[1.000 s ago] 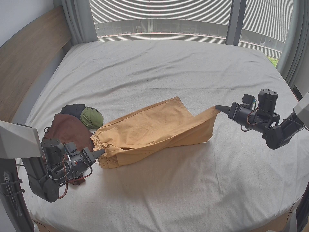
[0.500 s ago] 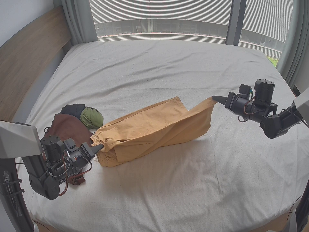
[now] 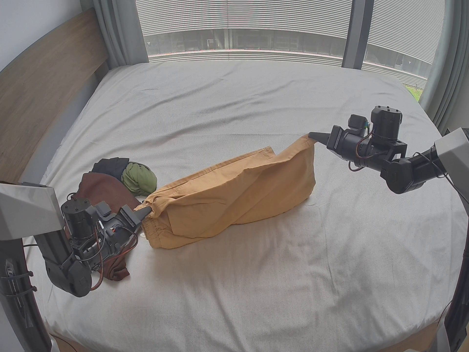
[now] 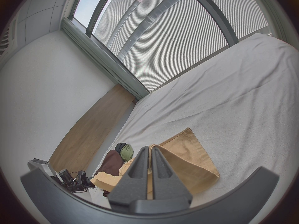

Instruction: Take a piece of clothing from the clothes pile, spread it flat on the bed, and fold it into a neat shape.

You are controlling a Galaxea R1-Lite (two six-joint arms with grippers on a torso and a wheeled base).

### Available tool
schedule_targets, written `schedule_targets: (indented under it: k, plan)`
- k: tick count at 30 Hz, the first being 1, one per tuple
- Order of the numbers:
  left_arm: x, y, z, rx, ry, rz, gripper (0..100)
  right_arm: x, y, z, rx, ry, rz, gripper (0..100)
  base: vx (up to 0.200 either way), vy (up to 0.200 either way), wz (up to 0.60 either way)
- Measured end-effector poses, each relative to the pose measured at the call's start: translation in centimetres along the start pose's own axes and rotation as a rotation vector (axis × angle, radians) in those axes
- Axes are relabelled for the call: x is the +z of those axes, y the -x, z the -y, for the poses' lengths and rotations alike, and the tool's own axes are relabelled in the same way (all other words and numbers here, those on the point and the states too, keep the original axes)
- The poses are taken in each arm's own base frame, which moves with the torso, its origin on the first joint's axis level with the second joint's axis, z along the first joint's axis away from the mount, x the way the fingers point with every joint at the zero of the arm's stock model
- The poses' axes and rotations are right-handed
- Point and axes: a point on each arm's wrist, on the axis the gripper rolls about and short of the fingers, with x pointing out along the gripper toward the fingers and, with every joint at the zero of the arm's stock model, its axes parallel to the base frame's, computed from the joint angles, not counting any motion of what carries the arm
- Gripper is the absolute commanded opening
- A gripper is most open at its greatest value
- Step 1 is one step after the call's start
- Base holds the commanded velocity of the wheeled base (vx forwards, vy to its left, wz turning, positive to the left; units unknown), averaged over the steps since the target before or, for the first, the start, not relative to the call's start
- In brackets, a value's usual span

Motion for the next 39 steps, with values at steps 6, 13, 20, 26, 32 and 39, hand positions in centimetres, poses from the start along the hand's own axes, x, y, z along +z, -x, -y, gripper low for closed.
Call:
schedule_targets:
  k: [6,13,20,26,32,39]
  plan:
    - [0.5,-0.5,0.0,0.007,0.014,0.042,0,0.4,-1.2,0.3,0.012,0.013,0.014,0,0.0,0.0,0.0]
    - [1.2,-1.2,-0.2,0.026,0.016,0.104,0,0.7,-2.7,0.9,0.028,0.028,0.036,0,0.0,0.0,0.0]
    - [1.3,-2.2,-1.0,0.056,0.016,0.145,0,0.2,-4.3,2.1,0.03,0.031,0.042,0,0.0,0.0,0.0]
    - [1.5,-2.8,-1.6,0.074,0.017,0.168,0,-0.5,-5.3,3.2,0.025,0.029,0.042,0,0.0,0.0,0.0]
    - [1.6,-3.2,-2.0,0.081,0.017,0.178,0,-0.4,-6.2,3.6,0.018,0.038,0.065,0,0.0,0.0,0.0]
    - [1.8,-3.6,-2.5,0.083,0.017,0.188,0,-0.6,-7.1,4.2,0.01,0.038,0.072,0,0.0,0.0,0.0]
